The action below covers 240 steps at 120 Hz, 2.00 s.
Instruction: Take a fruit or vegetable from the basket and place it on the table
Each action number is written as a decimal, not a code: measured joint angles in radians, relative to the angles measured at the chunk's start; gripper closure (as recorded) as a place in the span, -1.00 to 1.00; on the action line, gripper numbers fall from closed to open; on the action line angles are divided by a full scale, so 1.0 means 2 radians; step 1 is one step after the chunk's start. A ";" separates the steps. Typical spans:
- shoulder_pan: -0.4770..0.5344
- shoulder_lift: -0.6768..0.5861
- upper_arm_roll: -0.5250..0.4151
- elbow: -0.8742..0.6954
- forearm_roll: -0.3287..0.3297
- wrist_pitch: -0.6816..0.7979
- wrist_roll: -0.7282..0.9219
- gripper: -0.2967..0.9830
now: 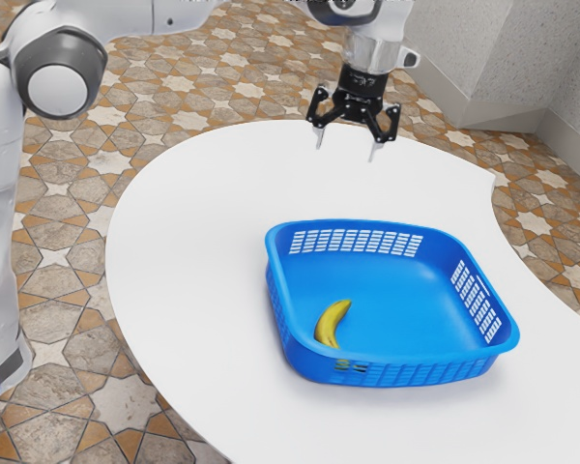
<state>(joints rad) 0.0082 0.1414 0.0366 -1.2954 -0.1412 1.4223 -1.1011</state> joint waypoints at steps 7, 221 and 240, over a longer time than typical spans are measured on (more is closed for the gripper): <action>0.002 0.003 0.001 0.000 0.000 -0.002 -0.057 -0.54; -0.116 0.005 -0.031 -0.219 -0.021 0.248 0.011 -0.54; -0.116 0.005 -0.031 -0.223 -0.030 0.256 0.022 -0.54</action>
<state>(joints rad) -0.2243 0.1518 -0.0261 -1.7407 -0.2009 1.9347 -1.0565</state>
